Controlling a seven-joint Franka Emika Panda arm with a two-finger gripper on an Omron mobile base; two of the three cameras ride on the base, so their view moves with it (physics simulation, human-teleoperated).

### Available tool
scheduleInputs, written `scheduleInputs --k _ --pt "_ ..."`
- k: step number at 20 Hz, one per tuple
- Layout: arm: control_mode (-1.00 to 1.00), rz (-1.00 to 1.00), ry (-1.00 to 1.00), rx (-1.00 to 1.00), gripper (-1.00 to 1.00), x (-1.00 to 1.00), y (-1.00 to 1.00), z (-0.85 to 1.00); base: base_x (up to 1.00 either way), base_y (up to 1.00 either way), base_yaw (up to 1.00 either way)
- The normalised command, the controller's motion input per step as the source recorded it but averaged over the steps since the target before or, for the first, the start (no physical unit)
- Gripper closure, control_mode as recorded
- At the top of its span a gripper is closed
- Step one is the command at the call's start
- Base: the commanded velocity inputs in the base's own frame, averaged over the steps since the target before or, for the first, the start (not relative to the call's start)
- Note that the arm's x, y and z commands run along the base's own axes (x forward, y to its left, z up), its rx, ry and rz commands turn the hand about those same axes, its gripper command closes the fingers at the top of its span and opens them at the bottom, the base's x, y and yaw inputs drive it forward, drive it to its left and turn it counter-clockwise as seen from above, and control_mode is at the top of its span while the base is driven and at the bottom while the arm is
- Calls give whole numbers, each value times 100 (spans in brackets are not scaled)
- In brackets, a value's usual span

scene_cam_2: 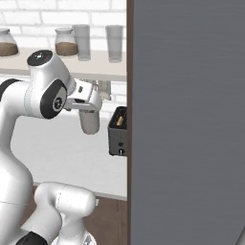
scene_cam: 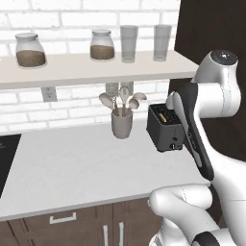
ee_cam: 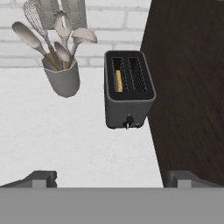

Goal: Start the toaster. Once the lever pops up, take the bread to the plate on the dining counter.

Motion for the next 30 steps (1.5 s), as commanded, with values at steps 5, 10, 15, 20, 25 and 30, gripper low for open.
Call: scheduleInputs --k 5,10,15,20,25,30 --pt "-100 0 0 0 -100 0 0 0 0 0 0" --pt "-100 0 0 0 -100 0 0 0 0 0 0" --pt "-100 0 0 0 -100 0 0 0 0 0 0" --pt "-100 0 0 0 -100 0 0 0 0 0 0" --pt "-100 0 0 0 -100 0 0 0 0 0 0" --pt "-100 0 0 0 -100 0 0 0 0 0 0"
